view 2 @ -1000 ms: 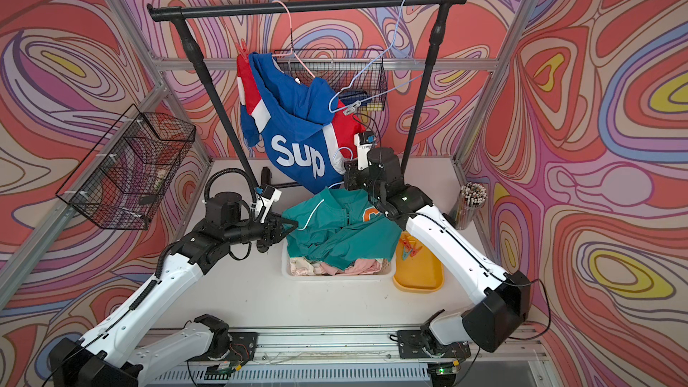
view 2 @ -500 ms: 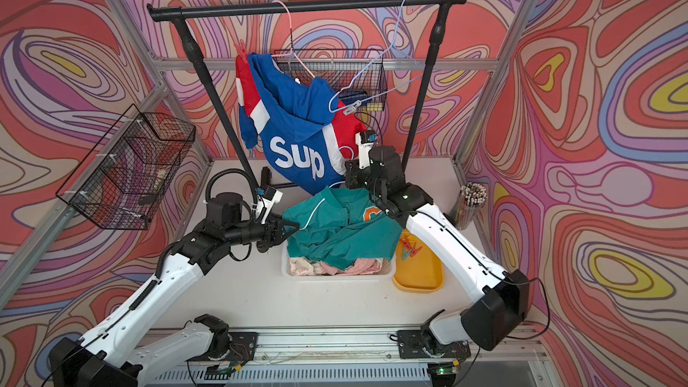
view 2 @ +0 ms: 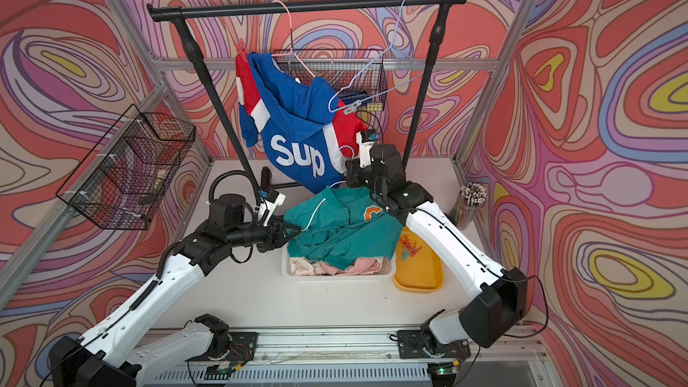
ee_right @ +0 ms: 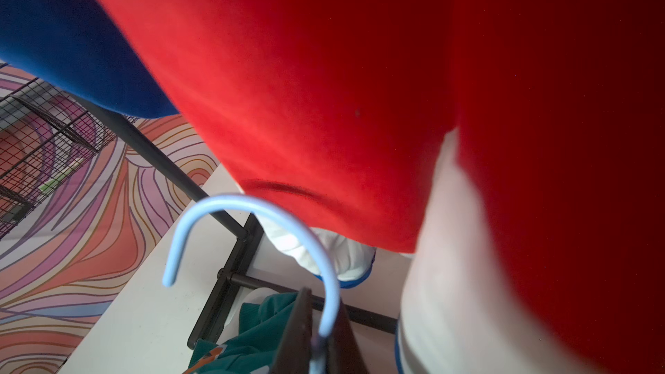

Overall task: Remove the clothespins securing jackets to the hanger
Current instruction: Remove the jacket from the hanger.

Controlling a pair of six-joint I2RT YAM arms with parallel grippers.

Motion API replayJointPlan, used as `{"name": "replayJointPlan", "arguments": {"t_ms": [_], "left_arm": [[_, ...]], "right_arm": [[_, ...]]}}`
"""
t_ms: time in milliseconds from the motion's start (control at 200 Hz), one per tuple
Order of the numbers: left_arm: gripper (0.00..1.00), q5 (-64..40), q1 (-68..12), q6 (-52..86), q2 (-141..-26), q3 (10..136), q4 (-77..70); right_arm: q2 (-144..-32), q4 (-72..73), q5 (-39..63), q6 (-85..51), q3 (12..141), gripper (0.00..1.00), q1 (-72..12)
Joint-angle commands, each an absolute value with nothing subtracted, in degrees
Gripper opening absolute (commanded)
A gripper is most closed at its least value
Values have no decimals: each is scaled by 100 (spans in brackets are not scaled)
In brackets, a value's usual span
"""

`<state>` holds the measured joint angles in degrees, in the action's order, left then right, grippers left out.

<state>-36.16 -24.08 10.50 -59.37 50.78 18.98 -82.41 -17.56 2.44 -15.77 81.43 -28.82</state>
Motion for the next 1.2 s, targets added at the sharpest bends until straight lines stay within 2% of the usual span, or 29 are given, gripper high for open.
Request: {"name": "replayJointPlan", "arguments": {"t_ms": [0,135,260,371,641,977,1197], "left_arm": [[34,-3672,-2453,966,-5991,5036,2124],[27,-3644,-2464,964,-5940,5019,2200],[10,-3551,-2488,993,-5872,5025,2225],[0,-3542,-2497,1017,-5849,5036,2300],[0,-3307,-2503,1096,-5682,5069,2530],[0,-2294,-2497,1524,-4972,4846,2459],[0,-1442,-2494,1877,-4503,4681,2212]], "right_arm": [[-8284,-1513,243,-1652,8332,0,-2814],[-8269,-1529,236,-1646,8332,0,-2797],[-8291,-1539,244,-1644,8375,0,-2774],[-8337,-1556,282,-1644,8432,0,-2769],[-8376,-1578,67,-1720,8411,0,-2745],[-8466,-1852,-726,-2056,8385,0,-2448],[-8417,-1828,-839,-2162,8263,0,-2272]]}}
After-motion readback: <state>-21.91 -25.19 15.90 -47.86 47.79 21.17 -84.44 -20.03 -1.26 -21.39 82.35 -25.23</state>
